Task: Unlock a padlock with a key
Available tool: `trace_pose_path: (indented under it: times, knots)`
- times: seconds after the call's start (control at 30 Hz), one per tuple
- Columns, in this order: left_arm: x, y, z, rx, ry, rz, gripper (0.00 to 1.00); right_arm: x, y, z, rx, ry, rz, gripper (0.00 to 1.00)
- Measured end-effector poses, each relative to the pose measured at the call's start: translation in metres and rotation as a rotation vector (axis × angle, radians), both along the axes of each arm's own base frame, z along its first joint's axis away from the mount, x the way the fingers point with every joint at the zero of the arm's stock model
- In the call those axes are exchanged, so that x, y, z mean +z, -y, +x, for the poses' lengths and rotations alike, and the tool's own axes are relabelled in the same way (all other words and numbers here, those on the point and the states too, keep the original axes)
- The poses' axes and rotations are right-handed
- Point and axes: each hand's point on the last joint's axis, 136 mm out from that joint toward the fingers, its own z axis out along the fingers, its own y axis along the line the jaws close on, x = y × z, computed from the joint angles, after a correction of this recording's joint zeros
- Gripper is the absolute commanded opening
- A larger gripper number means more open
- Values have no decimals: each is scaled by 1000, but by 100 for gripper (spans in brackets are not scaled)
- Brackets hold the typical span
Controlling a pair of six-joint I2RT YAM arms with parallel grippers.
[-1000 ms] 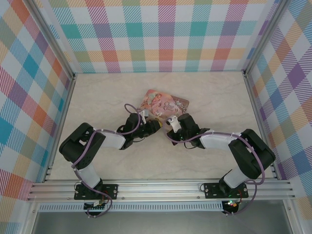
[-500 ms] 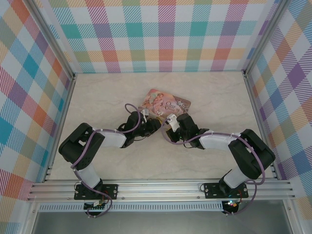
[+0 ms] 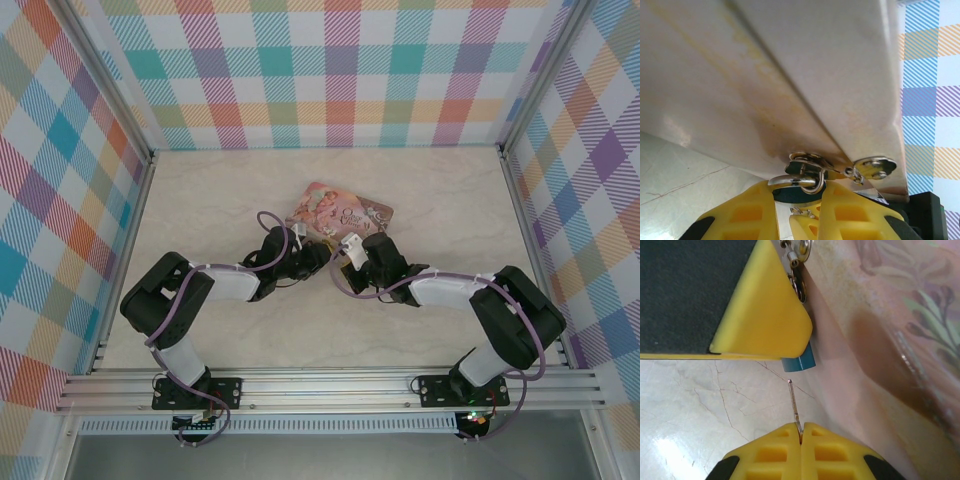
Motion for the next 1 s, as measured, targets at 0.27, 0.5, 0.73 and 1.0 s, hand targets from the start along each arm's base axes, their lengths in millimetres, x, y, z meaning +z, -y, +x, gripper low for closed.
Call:
trace_pose_path:
  times: [0.27,0.5,0.73,1.0]
  knots:
    - [0,0,-1,-1,-9,2,0,0,0,1,-4,7,-6,6]
    - [2,-1,0,8,-6,5,0,2,-3,6,-1,16,-14,6]
    - [-1,-3,1,20,-14,19,0,0,-5,8,5,15,-28,6]
    - [-1,-5,1,26,-20,28,0,-2,-5,9,6,12,-46,6]
